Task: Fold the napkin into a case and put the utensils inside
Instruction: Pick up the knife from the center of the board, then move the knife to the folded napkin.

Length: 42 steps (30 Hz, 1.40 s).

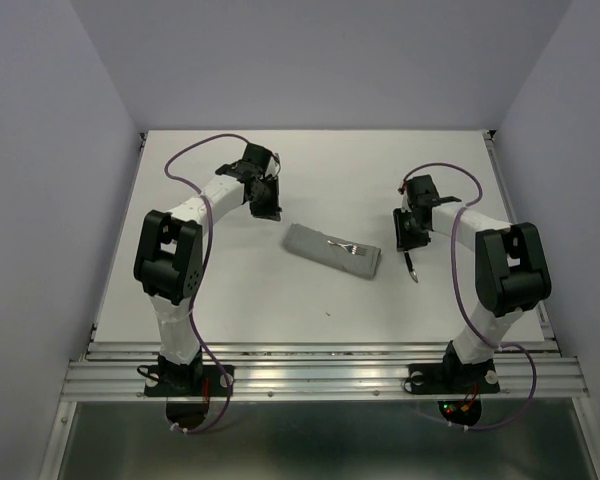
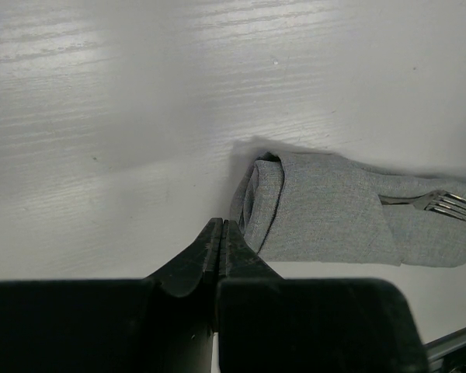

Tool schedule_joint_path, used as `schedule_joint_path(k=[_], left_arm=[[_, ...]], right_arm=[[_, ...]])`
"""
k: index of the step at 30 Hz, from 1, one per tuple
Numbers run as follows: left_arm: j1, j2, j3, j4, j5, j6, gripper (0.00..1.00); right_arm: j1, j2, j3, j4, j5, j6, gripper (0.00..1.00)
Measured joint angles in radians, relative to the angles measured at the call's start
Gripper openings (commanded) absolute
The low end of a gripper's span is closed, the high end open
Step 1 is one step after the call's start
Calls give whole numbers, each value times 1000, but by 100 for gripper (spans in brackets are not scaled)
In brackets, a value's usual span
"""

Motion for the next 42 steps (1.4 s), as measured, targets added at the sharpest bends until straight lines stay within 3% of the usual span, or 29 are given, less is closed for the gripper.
schedule_joint_path(k=[5, 8, 32, 42], left_arm=[[0, 0, 0, -1, 2, 0, 9], [0, 0, 0, -1, 1, 0, 9], [0, 27, 6, -5, 16, 0, 9], [0, 59, 60, -16, -1, 1, 9]], right_arm=[[1, 2, 0, 6, 23, 8, 6], [1, 4, 4, 7, 32, 9, 1], [1, -73, -23, -19, 56, 8, 1], [14, -98, 42, -85, 15, -13, 1]])
